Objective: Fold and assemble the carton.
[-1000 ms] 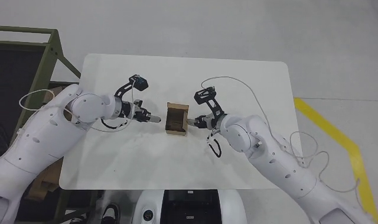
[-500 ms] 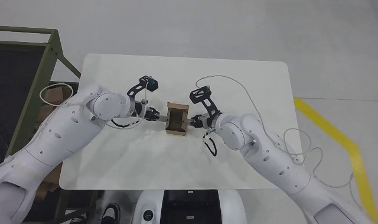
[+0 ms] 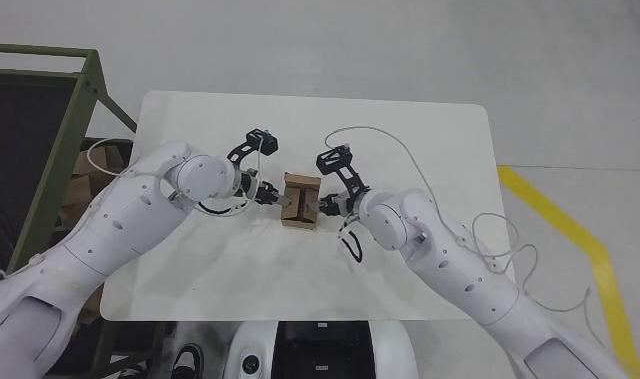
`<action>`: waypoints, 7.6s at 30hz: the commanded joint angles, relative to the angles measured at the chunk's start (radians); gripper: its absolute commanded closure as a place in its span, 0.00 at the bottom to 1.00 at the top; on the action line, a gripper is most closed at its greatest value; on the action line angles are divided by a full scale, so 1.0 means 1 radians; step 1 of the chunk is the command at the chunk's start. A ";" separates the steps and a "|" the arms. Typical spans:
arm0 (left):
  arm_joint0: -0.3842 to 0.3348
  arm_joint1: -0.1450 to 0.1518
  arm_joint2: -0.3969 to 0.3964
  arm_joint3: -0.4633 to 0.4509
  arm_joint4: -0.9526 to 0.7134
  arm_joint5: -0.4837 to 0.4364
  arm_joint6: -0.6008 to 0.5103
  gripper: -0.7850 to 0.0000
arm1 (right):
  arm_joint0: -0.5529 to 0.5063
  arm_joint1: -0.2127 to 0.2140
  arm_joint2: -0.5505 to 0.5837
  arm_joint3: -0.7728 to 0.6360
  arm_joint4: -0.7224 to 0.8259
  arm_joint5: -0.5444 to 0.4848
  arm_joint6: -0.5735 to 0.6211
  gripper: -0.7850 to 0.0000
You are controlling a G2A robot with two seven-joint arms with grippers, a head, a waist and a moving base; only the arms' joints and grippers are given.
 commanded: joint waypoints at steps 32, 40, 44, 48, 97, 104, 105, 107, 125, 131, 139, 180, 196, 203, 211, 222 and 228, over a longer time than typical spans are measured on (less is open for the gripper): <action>-0.027 -0.077 0.027 0.054 0.053 0.037 -0.084 0.00 | 0.076 -0.092 -0.090 0.101 -0.151 0.114 0.124 0.00; -0.027 -0.091 0.026 0.065 0.063 0.037 -0.100 0.00 | 0.078 -0.110 -0.093 0.112 -0.186 0.121 0.139 0.00; -0.026 -0.096 0.024 0.070 0.068 0.034 -0.106 0.00 | 0.072 -0.116 -0.090 0.111 -0.203 0.121 0.134 0.00; -0.024 -0.102 0.023 0.073 0.074 0.034 -0.111 0.00 | 0.066 -0.121 -0.083 0.113 -0.216 0.117 0.138 0.00; 0.003 -0.147 -0.028 0.101 0.124 0.030 -0.162 0.00 | 0.022 -0.189 -0.017 0.147 -0.361 0.113 0.217 0.00; 0.006 -0.153 -0.034 0.104 0.130 0.024 -0.164 0.00 | 0.012 -0.196 -0.004 0.146 -0.375 0.098 0.215 0.00; 0.007 -0.153 -0.036 0.105 0.130 0.023 -0.163 0.00 | 0.011 -0.197 -0.001 0.147 -0.376 0.095 0.216 0.00; 0.008 -0.155 -0.038 0.106 0.131 0.021 -0.163 0.00 | 0.008 -0.199 0.004 0.144 -0.378 0.089 0.210 0.00; 0.050 -0.144 -0.119 0.056 0.100 -0.007 -0.150 0.00 | -0.109 -0.187 0.108 0.018 -0.413 0.046 0.096 0.00; 0.081 -0.126 -0.180 0.015 0.089 -0.020 -0.154 0.00 | -0.184 -0.170 0.181 -0.055 -0.406 0.011 0.052 0.00; 0.177 -0.082 -0.360 -0.068 0.044 -0.018 -0.082 0.00 | -0.260 -0.153 0.260 -0.121 -0.391 -0.046 0.026 0.00; 0.145 -0.114 -0.344 -0.004 -0.001 0.010 0.023 0.00 | -0.148 -0.168 0.149 -0.010 -0.385 -0.278 0.266 0.00; 0.161 -0.117 -0.343 0.005 -0.019 -0.065 -0.027 0.00 | -0.143 -0.181 0.169 0.007 -0.401 -0.146 0.231 0.00; 0.169 -0.120 -0.327 -0.001 0.007 -0.076 -0.036 0.00 | -0.170 -0.177 0.193 -0.021 -0.401 -0.159 0.212 0.00; 0.156 -0.129 -0.296 0.008 0.035 -0.086 -0.062 0.00 | -0.217 -0.163 0.230 -0.082 -0.371 -0.264 0.184 0.00; 0.136 -0.144 -0.250 0.021 0.062 -0.101 -0.081 0.00 | -0.296 -0.146 0.270 -0.169 -0.392 -0.304 0.073 0.00; 0.126 -0.150 -0.246 0.032 0.056 -0.114 -0.086 0.00 | -0.298 -0.146 0.271 -0.171 -0.388 -0.305 0.070 0.00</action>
